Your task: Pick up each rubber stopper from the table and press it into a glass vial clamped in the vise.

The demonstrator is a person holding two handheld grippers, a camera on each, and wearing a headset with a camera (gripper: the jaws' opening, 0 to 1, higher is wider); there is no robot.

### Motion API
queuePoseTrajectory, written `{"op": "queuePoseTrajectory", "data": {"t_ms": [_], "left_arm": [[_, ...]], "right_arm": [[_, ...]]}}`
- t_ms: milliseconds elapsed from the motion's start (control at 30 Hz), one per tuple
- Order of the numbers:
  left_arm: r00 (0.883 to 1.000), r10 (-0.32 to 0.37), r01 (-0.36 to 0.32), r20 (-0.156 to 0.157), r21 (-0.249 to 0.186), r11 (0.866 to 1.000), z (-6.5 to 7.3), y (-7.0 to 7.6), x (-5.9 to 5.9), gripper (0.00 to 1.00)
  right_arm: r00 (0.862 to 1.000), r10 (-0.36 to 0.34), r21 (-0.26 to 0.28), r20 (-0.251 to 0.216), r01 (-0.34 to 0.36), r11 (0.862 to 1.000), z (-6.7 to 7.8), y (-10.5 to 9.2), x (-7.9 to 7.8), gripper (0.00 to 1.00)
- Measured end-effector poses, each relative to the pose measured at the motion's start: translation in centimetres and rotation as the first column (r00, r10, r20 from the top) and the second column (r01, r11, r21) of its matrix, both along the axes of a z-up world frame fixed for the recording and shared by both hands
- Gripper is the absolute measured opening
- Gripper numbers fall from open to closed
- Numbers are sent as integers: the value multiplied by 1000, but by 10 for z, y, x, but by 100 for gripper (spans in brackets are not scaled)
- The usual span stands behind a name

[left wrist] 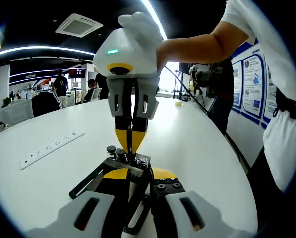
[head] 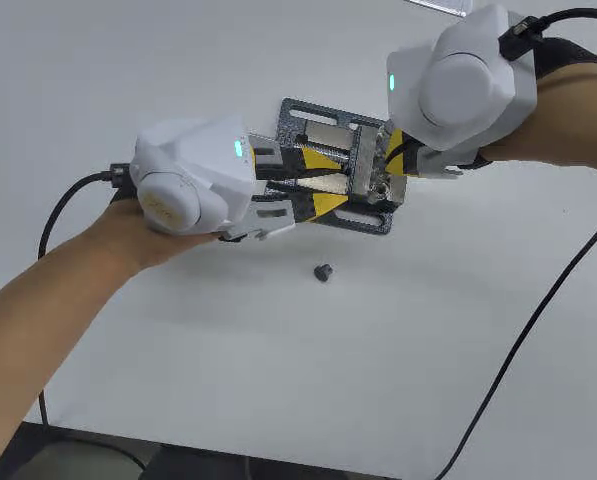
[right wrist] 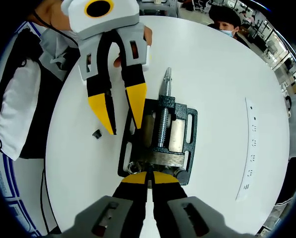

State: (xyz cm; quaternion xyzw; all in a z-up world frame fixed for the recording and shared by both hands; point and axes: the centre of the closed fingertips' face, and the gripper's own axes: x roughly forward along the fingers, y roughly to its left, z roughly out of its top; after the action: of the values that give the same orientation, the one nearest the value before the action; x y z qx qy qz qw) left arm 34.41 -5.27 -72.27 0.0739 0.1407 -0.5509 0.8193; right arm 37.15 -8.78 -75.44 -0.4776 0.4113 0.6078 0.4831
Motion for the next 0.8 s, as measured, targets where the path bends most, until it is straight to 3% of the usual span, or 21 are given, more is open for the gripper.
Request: {"op": "queuePoseTrajectory", "data": {"t_ms": [433,800], "left_arm": [[1000,2,-2,1,-1,1000,1,-3,4,12],[1000,4,-4,1,-3,1000,2,-2,9,11]], "right_arm": [[1000,-6,-16,11,7,1000,-1,0,1,2],[1000,-26,-16,-6,26,1000,-1,1,1,2]]}}
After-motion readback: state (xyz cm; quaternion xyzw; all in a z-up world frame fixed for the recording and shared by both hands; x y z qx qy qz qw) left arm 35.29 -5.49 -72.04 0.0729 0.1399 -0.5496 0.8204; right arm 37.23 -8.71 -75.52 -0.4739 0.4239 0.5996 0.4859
